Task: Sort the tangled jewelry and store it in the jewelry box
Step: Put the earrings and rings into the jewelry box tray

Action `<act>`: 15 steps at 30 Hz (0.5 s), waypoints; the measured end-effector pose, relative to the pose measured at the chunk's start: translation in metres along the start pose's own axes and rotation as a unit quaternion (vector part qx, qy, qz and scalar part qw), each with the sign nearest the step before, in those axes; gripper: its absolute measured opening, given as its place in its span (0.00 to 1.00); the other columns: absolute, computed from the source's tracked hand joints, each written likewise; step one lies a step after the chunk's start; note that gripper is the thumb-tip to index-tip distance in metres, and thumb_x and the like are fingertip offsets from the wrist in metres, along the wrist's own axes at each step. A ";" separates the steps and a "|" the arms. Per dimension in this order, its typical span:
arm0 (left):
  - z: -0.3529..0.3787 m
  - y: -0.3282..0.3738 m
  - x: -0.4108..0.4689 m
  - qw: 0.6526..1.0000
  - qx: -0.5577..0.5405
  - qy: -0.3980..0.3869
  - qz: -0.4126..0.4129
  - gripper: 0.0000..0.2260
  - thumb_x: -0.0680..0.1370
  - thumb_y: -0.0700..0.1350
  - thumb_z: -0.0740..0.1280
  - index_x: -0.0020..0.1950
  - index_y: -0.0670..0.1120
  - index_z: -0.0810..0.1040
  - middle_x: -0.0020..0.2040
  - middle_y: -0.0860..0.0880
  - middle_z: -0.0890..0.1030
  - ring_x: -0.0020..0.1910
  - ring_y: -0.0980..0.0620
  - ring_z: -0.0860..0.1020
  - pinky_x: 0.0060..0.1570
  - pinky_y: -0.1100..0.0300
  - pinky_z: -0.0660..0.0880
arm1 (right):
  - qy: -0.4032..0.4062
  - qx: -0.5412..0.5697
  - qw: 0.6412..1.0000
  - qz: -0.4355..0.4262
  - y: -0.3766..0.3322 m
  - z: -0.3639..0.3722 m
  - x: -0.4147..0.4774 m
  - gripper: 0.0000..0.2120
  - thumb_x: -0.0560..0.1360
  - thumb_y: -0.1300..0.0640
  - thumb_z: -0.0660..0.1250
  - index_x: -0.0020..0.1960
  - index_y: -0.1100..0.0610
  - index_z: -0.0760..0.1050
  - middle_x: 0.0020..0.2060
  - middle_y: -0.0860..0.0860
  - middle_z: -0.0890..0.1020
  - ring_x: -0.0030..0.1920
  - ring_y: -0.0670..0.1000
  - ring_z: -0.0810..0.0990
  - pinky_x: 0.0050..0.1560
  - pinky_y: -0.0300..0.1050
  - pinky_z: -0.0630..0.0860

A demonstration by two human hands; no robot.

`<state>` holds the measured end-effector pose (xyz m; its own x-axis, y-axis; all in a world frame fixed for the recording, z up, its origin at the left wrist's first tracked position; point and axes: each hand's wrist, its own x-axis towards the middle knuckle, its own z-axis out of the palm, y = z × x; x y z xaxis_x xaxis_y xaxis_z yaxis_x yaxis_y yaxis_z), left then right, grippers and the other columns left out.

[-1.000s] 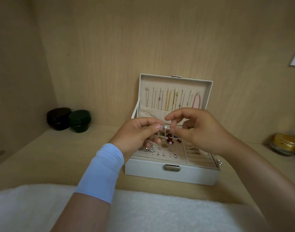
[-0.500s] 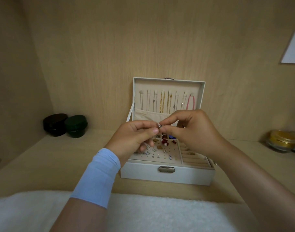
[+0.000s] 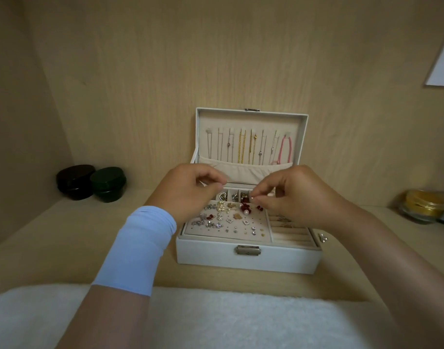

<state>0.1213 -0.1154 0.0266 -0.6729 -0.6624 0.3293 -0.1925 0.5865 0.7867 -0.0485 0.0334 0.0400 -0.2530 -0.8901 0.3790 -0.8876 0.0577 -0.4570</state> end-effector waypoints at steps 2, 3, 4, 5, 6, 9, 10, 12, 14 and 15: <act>-0.010 -0.005 -0.005 0.999 0.040 0.006 0.003 0.06 0.76 0.44 0.72 0.44 0.56 0.84 0.41 0.59 0.83 0.39 0.63 0.79 0.43 0.66 0.76 | -0.023 0.010 1.000 0.008 -0.002 0.004 -0.002 0.03 0.74 0.58 0.75 0.45 0.50 0.87 0.28 0.31 0.79 0.29 0.36 0.76 0.33 0.28 0.69; -0.015 -0.006 -0.008 0.998 0.061 0.004 0.002 0.06 0.75 0.45 0.73 0.44 0.56 0.84 0.40 0.60 0.82 0.38 0.65 0.77 0.40 0.68 0.73 | -0.018 0.025 0.999 0.008 -0.005 0.007 -0.002 0.03 0.74 0.58 0.76 0.45 0.51 0.87 0.29 0.33 0.80 0.29 0.34 0.76 0.34 0.27 0.69; -0.020 -0.009 -0.011 0.997 0.080 -0.002 -0.002 0.05 0.75 0.45 0.73 0.44 0.57 0.84 0.39 0.60 0.82 0.36 0.67 0.76 0.39 0.70 0.70 | -0.006 0.037 0.999 0.006 -0.009 0.011 -0.002 0.03 0.73 0.58 0.76 0.45 0.52 0.87 0.31 0.36 0.82 0.30 0.34 0.76 0.34 0.27 0.69; -0.025 -0.010 -0.014 0.995 0.097 -0.015 -0.011 0.05 0.74 0.45 0.74 0.43 0.57 0.84 0.39 0.60 0.82 0.36 0.68 0.76 0.38 0.72 0.68 | 0.004 0.043 0.999 0.002 -0.013 0.016 -0.001 0.03 0.73 0.58 0.76 0.45 0.51 0.87 0.33 0.38 0.83 0.30 0.34 0.76 0.34 0.27 0.69; -0.030 -0.012 -0.017 0.993 0.110 -0.033 -0.024 0.06 0.74 0.45 0.74 0.42 0.57 0.84 0.39 0.59 0.82 0.34 0.69 0.76 0.37 0.74 0.67 | 0.008 0.047 0.999 -0.002 -0.018 0.022 0.000 0.03 0.73 0.57 0.77 0.45 0.50 0.87 0.34 0.40 0.84 0.31 0.35 0.76 0.34 0.27 0.69; -0.039 -0.015 -0.023 0.985 0.126 -0.090 -0.078 0.07 0.73 0.43 0.75 0.41 0.55 0.84 0.38 0.58 0.83 0.33 0.66 0.77 0.36 0.75 0.67 | -0.004 0.037 0.999 -0.020 -0.030 0.042 0.001 0.03 0.72 0.55 0.77 0.45 0.48 0.87 0.36 0.39 0.84 0.33 0.35 0.78 0.36 0.28 0.69; -0.041 -0.016 -0.023 0.982 0.126 -0.102 -0.095 0.07 0.73 0.42 0.75 0.42 0.55 0.83 0.38 0.58 0.83 0.35 0.65 0.78 0.37 0.73 0.68 | -0.003 0.030 0.999 -0.026 -0.034 0.048 0.002 0.03 0.72 0.55 0.77 0.46 0.48 0.87 0.36 0.39 0.85 0.34 0.35 0.78 0.36 0.28 0.69; -0.044 -0.020 -0.024 0.980 0.113 -0.111 -0.117 0.08 0.74 0.40 0.74 0.44 0.54 0.83 0.38 0.57 0.83 0.36 0.63 0.78 0.39 0.71 0.70 | 0.008 0.018 0.999 -0.043 -0.040 0.058 0.006 0.03 0.72 0.53 0.77 0.46 0.47 0.87 0.39 0.39 0.85 0.37 0.34 0.79 0.39 0.29 0.70; -0.045 -0.023 -0.026 0.980 0.096 -0.114 -0.131 0.08 0.74 0.39 0.73 0.45 0.53 0.83 0.37 0.56 0.83 0.34 0.62 0.78 0.40 0.70 0.73 | 0.021 -0.003 0.997 -0.074 -0.044 0.066 0.010 0.03 0.71 0.52 0.77 0.45 0.45 0.86 0.40 0.38 0.84 0.39 0.35 0.78 0.40 0.32 0.72; -0.045 -0.025 -0.026 0.980 0.085 -0.115 -0.137 0.08 0.74 0.39 0.72 0.44 0.52 0.83 0.36 0.55 0.83 0.32 0.60 0.79 0.41 0.68 0.75 | 0.021 -0.022 0.996 -0.089 -0.047 0.070 0.012 0.03 0.71 0.51 0.77 0.45 0.44 0.86 0.40 0.37 0.83 0.39 0.35 0.78 0.40 0.34 0.72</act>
<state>0.1761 -0.1339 0.0220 -0.7189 -0.6947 -0.0247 -0.4922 0.4835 0.7239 0.0167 -0.0111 0.0097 -0.1054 -0.8680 0.4852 -0.9356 -0.0787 -0.3440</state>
